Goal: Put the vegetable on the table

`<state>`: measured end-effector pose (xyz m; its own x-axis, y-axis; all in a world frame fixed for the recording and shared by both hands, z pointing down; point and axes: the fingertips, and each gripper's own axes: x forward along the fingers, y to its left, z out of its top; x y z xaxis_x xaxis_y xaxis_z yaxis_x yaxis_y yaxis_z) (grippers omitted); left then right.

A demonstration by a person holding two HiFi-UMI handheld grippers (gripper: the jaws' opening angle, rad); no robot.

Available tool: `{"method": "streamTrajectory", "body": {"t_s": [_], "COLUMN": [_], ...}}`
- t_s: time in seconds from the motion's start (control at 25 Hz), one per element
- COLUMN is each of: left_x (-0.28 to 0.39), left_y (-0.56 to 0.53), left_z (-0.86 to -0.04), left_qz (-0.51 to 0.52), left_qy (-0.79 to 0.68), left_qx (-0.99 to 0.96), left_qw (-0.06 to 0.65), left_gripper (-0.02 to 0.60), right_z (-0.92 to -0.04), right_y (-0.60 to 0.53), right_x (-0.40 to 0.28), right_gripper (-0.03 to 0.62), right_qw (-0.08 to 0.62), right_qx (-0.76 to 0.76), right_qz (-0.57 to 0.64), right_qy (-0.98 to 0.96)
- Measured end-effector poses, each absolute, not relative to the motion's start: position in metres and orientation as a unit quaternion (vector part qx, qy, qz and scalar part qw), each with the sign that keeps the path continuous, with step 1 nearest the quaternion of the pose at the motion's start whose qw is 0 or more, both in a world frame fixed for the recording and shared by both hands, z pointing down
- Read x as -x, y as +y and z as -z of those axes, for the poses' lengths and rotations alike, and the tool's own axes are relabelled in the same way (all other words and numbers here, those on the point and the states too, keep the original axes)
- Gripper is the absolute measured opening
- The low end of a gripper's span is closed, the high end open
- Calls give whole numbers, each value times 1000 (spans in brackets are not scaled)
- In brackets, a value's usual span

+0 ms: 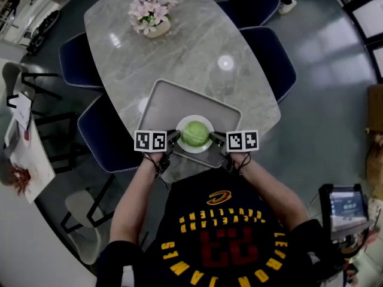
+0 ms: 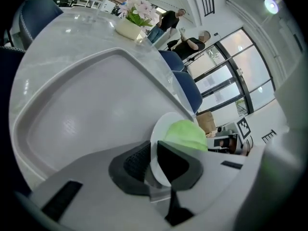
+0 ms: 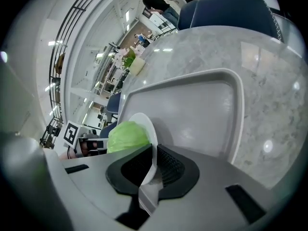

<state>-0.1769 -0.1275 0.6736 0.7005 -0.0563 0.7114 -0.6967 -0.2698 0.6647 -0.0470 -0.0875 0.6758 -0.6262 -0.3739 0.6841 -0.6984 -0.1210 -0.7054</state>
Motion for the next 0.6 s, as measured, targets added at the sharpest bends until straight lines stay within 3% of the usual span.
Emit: {"method": "streamTrajectory", "body": {"t_s": [0.6], "left_x": [156], "left_y": [-124], "left_z": [-615], "left_qz": [-194], "left_qy": [-245], "left_qx": [-760], "left_qw": [569], "left_gripper": [34], "right_z": [-620], "right_y": [-83], "right_x": [23], "right_gripper": [29], "right_qw": [46], "right_qx": [-371], "right_qz": [-646], "right_qy": [-665]}}
